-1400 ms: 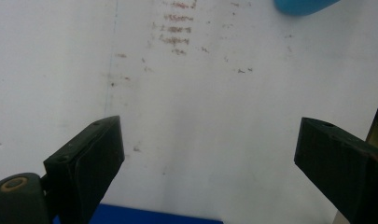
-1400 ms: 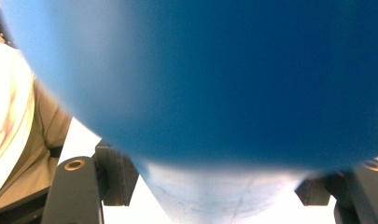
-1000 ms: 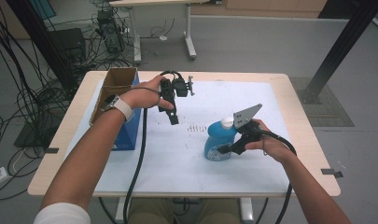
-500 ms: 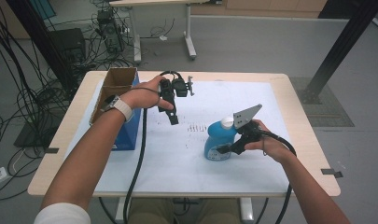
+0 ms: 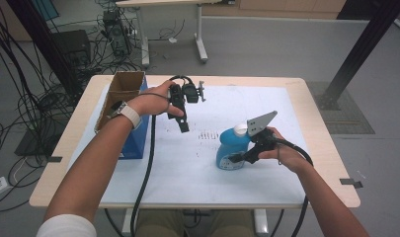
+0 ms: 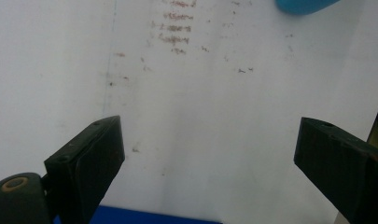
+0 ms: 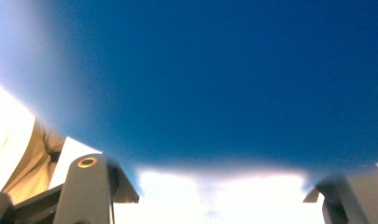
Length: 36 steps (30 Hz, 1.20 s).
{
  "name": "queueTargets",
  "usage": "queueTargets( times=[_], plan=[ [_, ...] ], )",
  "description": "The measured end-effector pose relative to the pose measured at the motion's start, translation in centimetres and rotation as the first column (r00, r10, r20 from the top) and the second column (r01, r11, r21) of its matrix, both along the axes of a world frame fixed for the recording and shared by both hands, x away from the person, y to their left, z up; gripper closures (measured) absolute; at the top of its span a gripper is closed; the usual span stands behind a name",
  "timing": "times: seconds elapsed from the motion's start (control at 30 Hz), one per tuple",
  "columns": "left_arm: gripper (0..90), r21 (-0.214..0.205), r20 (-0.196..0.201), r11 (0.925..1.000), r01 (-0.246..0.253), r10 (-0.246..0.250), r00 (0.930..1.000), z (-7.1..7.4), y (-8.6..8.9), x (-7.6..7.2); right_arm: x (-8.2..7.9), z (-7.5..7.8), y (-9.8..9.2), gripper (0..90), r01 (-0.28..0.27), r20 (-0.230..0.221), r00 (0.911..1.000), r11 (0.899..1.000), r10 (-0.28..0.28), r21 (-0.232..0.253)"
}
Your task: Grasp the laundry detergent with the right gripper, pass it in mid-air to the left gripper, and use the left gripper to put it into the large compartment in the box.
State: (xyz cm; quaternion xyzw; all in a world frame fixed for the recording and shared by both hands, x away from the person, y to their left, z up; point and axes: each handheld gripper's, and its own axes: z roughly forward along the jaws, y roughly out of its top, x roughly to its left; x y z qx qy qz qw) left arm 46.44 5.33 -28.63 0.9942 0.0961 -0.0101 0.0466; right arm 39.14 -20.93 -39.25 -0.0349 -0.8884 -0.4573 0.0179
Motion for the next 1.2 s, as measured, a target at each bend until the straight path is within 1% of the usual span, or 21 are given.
queueTargets(
  times=[0.23,0.7,0.87,1.2],
  plan=[
    [8.8,-0.001,0.002,1.0000,-0.003,0.003,1.0000,0.04,0.08,-0.01,0.03,-0.13,0.01,37.6,-0.002,-0.006,1.0000,1.000,0.002,0.017],
    [8.8,-0.002,0.002,1.0000,-0.002,0.002,1.0000,-0.01,0.05,-0.01,0.02,-0.26,-0.03,40.5,-0.001,0.003,1.0000,1.000,0.001,0.028],
    [8.8,-0.002,0.002,1.0000,-0.002,0.002,1.0000,-0.02,0.05,-0.01,-0.05,-0.37,-0.10,41.0,0.001,0.007,1.0000,0.999,-0.002,0.040],
    [8.9,-0.001,0.003,1.0000,-0.002,0.002,1.0000,0.00,-0.02,-0.06,-0.04,-0.34,-0.11,41.3,-0.003,0.011,0.9999,0.999,0.002,0.039]
  ],
)
